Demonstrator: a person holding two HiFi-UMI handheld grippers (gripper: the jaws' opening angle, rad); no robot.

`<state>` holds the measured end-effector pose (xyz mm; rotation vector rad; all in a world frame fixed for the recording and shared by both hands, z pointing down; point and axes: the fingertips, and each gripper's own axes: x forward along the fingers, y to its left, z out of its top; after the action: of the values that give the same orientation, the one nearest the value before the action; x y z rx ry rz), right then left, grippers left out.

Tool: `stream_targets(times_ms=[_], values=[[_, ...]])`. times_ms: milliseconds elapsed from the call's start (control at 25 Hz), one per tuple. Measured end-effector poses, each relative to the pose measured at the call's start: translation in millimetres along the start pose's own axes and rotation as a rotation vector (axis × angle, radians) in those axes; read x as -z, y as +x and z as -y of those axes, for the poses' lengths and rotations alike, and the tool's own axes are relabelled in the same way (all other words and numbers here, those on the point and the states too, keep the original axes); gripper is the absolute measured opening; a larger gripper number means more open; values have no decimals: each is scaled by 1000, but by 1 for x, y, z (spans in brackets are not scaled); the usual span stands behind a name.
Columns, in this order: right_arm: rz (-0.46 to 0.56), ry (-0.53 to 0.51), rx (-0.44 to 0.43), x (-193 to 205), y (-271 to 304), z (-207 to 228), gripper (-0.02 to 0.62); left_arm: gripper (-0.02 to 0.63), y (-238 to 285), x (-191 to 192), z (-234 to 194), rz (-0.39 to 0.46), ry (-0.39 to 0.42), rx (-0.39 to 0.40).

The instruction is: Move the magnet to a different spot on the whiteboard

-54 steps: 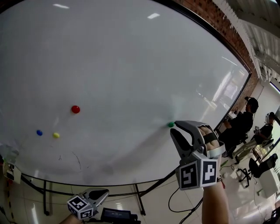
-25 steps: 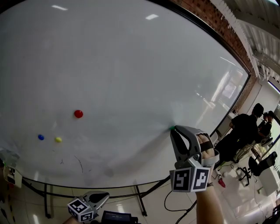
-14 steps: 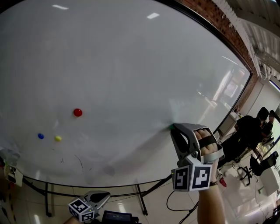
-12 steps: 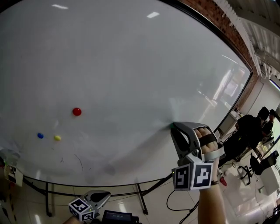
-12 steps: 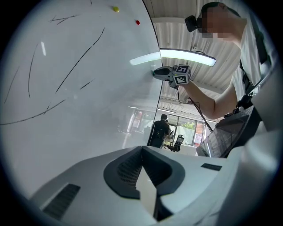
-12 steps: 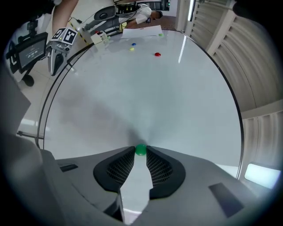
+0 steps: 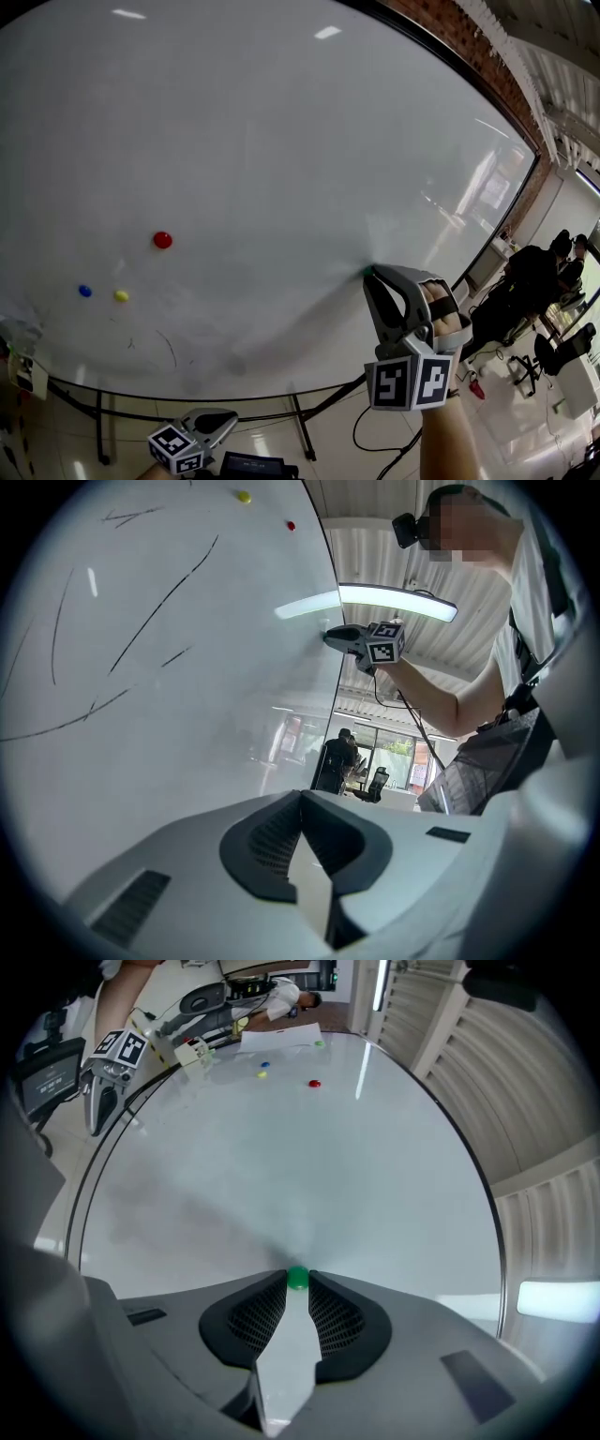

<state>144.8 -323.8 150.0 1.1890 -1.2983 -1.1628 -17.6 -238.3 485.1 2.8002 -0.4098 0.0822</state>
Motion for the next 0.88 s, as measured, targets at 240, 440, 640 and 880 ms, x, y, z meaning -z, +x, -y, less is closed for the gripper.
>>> stream_targets(times_ms=[240, 440, 640, 880], values=[[94, 124, 139, -1, -6, 13, 103, 33, -3, -9, -2, -1, 8, -24], [201, 297, 200, -2, -12, 17, 103, 34, -5, -13, -1, -4, 15, -30], [281, 443, 243, -8, -24, 21, 103, 34, -10, -14, -4, -7, 23, -33], [455, 741, 246, -12, -46, 23, 103, 34, -16, -15, -3, -11, 42, -18]])
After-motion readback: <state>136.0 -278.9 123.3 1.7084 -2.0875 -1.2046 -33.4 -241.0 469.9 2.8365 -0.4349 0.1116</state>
